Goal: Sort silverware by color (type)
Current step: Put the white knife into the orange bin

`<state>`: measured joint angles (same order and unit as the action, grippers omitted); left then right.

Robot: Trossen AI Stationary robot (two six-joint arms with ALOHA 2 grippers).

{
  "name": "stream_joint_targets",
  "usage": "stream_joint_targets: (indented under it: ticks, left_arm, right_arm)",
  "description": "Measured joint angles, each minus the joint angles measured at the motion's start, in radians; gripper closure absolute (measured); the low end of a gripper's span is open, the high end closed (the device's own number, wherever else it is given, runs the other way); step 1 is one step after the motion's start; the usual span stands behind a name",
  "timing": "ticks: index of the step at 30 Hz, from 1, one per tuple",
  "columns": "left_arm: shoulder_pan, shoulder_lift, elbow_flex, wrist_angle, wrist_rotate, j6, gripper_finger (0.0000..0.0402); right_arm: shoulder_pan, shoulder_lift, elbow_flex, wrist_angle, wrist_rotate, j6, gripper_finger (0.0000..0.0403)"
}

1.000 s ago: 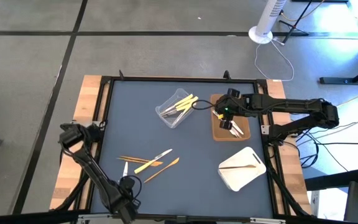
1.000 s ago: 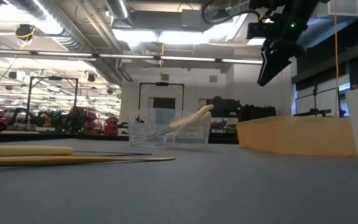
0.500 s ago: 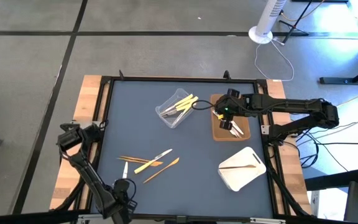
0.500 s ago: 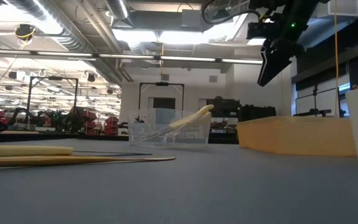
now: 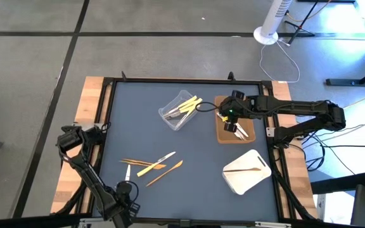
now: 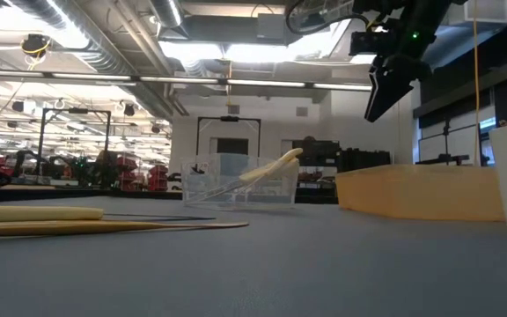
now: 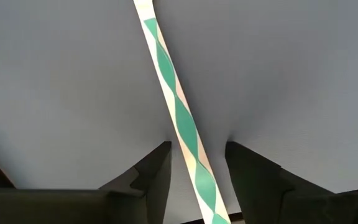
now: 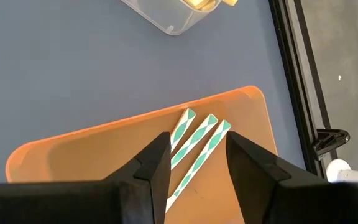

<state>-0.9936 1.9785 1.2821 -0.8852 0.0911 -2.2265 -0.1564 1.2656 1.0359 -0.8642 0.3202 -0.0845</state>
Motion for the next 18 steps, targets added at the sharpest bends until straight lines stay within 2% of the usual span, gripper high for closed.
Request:
stream_joint_targets:
  ticks: [13, 18]
  left_arm:
    - [0.018, 0.004, -0.001, 0.001, 0.002, 0.003, 0.0341]
    - [0.026, 0.005, -0.001, -0.004, 0.006, 0.002, 0.0364]
  right_arm:
    - [0.000, 0.000, 0.000, 0.000, 0.000, 0.000, 0.0262]
    - [0.000, 0.000, 0.000, 0.000, 0.000, 0.000, 0.0262]
